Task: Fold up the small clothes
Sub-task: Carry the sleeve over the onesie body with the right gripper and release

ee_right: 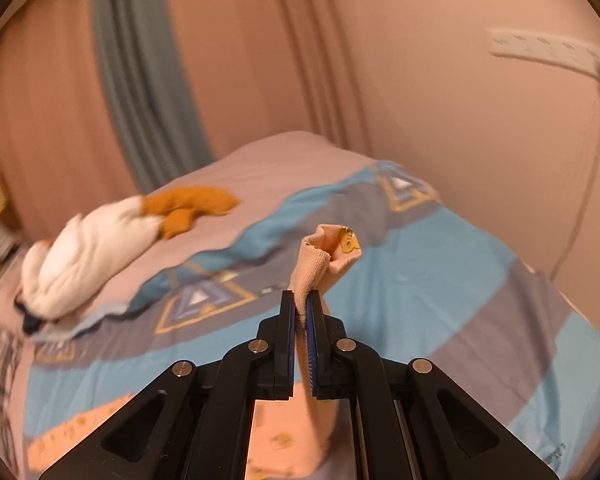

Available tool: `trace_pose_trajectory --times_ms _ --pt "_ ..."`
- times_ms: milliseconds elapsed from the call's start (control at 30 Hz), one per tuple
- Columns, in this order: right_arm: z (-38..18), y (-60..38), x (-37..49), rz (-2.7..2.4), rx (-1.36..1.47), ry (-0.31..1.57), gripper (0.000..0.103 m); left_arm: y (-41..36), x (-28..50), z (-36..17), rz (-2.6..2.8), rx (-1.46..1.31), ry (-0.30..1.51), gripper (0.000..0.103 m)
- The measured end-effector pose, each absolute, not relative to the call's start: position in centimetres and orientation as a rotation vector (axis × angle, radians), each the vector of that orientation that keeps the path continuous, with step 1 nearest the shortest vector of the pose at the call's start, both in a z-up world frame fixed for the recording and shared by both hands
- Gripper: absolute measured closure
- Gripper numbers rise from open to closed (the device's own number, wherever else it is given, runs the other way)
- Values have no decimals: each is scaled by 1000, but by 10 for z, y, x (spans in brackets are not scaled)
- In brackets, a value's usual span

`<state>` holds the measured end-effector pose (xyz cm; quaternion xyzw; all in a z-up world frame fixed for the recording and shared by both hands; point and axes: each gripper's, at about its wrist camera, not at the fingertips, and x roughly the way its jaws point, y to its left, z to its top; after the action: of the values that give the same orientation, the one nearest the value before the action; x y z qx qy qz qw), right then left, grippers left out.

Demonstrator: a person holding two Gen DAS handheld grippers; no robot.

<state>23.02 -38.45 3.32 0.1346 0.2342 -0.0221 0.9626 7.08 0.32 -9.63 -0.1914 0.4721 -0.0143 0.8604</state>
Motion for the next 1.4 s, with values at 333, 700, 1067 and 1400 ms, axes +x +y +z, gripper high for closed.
trace_pose_trajectory --times_ms 333,700,1067,1400 --pt "28 -295 221 171 150 524 97 15 67 -92 -10 -438 956 20" --pt "-11 -213 200 363 13 641 97 26 67 -99 9 -463 958 20" --pt "-83 -155 187 492 -104 851 97 35 67 -108 61 -458 974 20" --pt "-135 -137 185 554 -120 1013 96 36 64 -109 102 -406 973 20"
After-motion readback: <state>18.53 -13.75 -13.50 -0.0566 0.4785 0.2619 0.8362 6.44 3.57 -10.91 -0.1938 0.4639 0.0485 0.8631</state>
